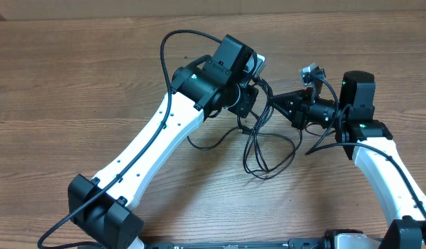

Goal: Untangle cables

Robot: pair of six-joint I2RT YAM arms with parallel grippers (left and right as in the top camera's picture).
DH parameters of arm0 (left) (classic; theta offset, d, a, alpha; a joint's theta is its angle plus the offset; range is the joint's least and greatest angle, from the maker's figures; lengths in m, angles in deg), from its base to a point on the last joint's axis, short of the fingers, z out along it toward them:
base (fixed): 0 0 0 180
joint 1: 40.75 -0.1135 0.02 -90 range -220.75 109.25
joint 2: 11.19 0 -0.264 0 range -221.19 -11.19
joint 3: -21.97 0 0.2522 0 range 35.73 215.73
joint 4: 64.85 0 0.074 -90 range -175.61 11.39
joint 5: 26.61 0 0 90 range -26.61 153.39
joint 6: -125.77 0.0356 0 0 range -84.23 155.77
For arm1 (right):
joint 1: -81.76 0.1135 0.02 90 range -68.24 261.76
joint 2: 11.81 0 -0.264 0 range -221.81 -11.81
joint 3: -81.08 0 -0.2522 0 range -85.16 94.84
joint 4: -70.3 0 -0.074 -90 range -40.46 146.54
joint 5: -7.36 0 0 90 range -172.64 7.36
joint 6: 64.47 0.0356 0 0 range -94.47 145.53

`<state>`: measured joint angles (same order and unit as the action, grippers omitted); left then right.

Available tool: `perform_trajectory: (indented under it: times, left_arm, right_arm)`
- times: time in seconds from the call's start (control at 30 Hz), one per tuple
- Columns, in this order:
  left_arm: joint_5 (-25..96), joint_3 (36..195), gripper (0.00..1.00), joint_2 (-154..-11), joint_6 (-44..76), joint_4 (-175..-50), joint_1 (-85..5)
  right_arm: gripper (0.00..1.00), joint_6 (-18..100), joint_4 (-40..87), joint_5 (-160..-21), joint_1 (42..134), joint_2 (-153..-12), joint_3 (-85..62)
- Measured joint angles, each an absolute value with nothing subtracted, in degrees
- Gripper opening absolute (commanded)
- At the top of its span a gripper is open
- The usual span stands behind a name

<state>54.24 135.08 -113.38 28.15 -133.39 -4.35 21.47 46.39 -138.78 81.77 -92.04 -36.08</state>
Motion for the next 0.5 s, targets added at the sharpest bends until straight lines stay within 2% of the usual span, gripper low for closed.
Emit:
perform_trajectory:
  times: [0.33, 0.5]
  left_arm:
    - [60.93, 134.58, 0.04, -113.53, 14.54, -129.81, -3.98]
    - [62.5, 134.25, 0.04, -113.73, 11.19, -127.47, -4.05]
  right_arm:
    - [0.04, 20.95, 39.96, -138.98, 81.8, -92.04, -36.03]
    - [0.04, 16.14, 35.63, -141.01, 81.8, -92.04, -35.99]
